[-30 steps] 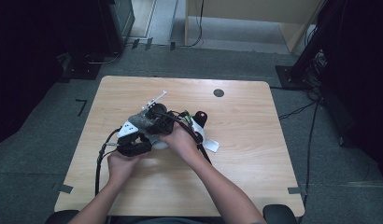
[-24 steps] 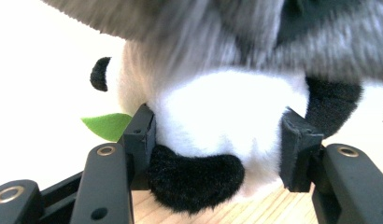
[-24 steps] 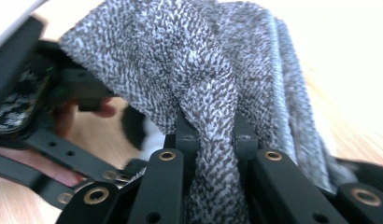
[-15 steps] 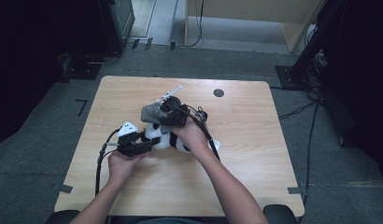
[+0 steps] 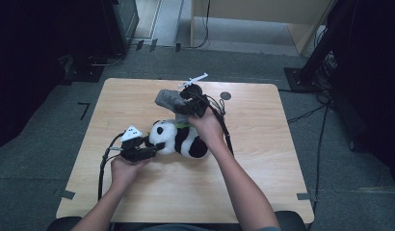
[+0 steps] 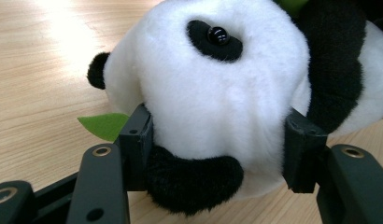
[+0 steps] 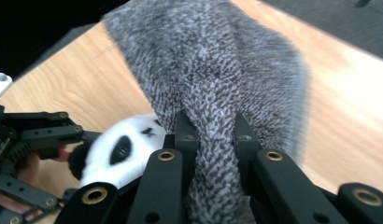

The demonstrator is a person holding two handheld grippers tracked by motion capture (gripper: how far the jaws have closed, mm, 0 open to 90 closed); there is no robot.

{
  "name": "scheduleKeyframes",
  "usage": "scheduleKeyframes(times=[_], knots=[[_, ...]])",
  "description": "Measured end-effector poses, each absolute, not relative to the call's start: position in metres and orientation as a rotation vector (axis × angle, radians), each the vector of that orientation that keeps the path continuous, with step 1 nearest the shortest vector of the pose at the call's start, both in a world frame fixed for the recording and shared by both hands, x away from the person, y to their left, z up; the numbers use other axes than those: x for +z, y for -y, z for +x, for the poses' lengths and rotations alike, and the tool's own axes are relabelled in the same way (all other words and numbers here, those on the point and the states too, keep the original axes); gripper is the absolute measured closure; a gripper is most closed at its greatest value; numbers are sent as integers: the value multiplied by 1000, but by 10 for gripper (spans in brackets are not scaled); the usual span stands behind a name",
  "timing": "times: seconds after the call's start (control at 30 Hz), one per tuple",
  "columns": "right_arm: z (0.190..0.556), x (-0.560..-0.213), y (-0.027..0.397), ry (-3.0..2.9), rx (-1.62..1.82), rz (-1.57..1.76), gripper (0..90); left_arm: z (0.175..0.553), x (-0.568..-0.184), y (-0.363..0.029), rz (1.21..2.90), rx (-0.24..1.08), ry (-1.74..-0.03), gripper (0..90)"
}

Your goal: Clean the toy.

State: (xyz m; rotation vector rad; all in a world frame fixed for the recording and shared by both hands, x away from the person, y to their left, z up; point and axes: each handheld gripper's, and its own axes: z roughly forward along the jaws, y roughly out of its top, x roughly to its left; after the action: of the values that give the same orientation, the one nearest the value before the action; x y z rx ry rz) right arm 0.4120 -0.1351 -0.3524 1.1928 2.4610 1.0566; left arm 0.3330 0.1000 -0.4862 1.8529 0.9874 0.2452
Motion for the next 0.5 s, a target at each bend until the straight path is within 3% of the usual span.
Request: scheduleKeyframes(times=[0.3,0.5], knots=[[391,-332,158,-2477,1173,1149,794,334,-484,-99,1858,240,-995,402],[372,-369,141,-2639,1122,1065,795,333,-483,-99,1865,233,-1007,403]])
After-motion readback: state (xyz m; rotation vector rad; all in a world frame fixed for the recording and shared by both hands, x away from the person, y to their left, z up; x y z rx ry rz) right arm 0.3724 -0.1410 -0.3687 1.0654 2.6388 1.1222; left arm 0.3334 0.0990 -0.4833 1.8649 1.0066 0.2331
